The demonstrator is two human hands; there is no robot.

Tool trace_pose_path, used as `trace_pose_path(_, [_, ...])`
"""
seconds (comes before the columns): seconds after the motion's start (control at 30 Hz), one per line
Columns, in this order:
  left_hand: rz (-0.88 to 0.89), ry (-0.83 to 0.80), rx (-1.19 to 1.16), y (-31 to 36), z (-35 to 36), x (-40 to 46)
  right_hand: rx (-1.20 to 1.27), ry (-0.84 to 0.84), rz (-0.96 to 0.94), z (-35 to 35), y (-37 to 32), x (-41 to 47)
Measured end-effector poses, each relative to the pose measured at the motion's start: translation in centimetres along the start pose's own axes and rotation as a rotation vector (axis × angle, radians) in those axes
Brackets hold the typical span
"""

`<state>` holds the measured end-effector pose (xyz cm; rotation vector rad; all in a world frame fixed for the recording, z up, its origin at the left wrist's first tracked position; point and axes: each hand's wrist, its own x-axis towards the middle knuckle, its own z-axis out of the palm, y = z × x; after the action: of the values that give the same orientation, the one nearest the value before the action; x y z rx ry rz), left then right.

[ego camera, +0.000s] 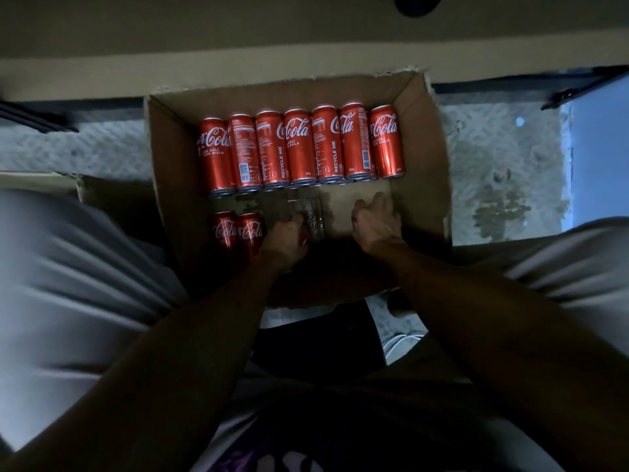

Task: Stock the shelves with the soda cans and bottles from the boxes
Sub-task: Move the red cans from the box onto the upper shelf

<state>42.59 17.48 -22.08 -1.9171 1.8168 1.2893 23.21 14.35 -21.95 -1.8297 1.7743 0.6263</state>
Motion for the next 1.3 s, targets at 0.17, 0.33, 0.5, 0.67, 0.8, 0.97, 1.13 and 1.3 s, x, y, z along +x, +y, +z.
trace_pose_path(0.17, [-0.044,-0.011,-0.032,0.4,-0.5,-0.6,0.214,-0.155,-0.112,-0.1,0.4,-0.9])
trace_pose_path(0.33, [-0.077,-0.135,0.026,-0.3,0.0,-1.2,0.088,-0.207,-0.131,1.2,0.0,-2.5])
trace_pose_path(0.5, [-0.082,-0.166,-0.112,-0.9,3.2,-2.0,0.115,-0.250,-0.125,3.0,-0.1,-3.0])
trace_pose_path(0.67, [-0.084,-0.081,-0.166,0.2,3.9,-1.6,0.242,-0.238,-0.096,2.9,-0.5,-1.6])
trace_pose_path(0.8, [-0.090,-0.065,-0.186,0.3,2.6,-0.5,0.344,-0.209,-0.108,3.0,-0.7,-0.5])
trace_pose_path(0.97, [-0.127,-0.053,-0.163,0.0,-0.8,-0.7,0.413,-0.195,-0.123,1.7,-0.6,-1.2])
trace_pose_path(1.13, [-0.106,-0.017,-0.173,1.6,-5.3,-4.9,0.569,-0.110,-0.128,-3.8,-0.3,-5.7])
trace_pose_path(1.3, [-0.087,0.066,-0.244,5.1,-11.2,-10.7,0.659,-0.040,-0.144,-12.3,-1.9,-10.7])
